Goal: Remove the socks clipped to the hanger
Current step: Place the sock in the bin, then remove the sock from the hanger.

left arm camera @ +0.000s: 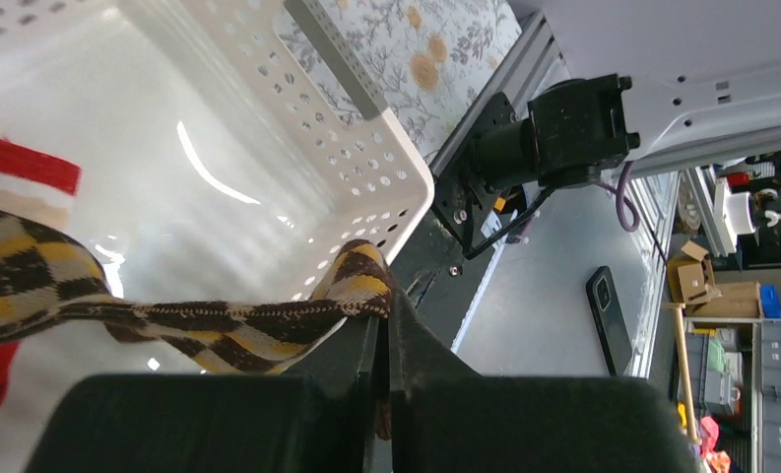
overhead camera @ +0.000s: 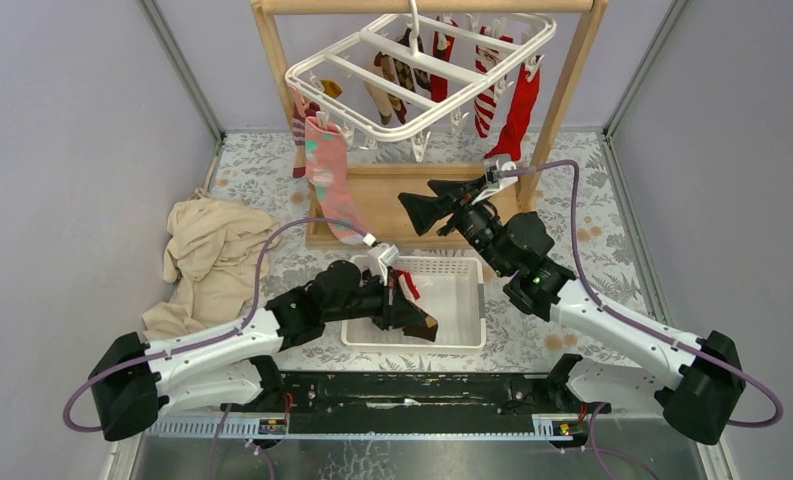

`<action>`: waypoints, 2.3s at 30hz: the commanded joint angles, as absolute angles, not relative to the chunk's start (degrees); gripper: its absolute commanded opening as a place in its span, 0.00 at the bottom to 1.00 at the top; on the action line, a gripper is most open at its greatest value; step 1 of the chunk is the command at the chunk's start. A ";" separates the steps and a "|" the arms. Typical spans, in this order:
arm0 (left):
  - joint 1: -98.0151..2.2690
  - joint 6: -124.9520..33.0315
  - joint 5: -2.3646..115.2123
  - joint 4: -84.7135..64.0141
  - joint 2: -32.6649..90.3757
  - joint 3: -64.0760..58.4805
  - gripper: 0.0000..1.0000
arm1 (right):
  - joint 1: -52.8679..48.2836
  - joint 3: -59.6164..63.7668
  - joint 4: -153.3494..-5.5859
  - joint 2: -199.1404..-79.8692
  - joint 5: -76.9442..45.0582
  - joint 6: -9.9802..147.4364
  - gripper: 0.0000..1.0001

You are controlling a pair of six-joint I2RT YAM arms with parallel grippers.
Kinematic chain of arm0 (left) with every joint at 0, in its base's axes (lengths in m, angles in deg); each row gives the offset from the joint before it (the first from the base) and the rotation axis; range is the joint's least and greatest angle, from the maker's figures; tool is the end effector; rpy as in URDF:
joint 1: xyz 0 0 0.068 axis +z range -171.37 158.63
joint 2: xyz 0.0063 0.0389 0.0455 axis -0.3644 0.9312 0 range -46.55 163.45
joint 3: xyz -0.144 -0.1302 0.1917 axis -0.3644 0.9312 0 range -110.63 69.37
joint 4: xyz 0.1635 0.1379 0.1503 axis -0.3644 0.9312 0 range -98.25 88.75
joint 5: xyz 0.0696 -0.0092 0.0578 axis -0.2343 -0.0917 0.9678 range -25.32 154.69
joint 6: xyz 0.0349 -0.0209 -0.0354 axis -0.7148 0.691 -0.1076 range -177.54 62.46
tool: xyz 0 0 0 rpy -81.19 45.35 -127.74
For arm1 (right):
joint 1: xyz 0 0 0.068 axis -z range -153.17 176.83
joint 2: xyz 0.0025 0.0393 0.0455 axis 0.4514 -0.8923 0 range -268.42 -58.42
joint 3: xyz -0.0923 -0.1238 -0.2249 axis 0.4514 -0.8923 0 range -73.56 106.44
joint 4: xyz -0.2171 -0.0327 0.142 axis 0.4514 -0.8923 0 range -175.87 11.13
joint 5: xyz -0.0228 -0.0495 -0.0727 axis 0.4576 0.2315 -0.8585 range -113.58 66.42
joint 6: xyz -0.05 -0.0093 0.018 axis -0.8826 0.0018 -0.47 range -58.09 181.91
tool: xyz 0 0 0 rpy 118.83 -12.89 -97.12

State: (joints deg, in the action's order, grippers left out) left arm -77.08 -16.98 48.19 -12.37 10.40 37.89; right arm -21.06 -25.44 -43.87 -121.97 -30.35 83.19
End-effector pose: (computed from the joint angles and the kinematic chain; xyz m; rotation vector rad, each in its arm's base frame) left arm 0.1177 -0.1905 0.2442 0.5029 2.1390 -1.3235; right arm 0.1757 0.1883 0.3792 -0.1913 1.2770 0.9722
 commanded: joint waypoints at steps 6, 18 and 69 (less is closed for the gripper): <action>-81.95 -17.02 55.05 -19.30 17.23 34.05 0.13 | -21.07 -28.84 -46.99 -115.41 -36.00 81.51 0.91; -79.90 -24.90 69.70 -14.86 21.39 28.60 0.98 | -20.49 -28.04 -52.84 -116.35 -36.89 81.68 0.92; -79.03 -14.99 101.77 12.61 -19.09 38.44 0.98 | -14.53 -8.93 -27.20 -157.23 4.47 86.13 0.18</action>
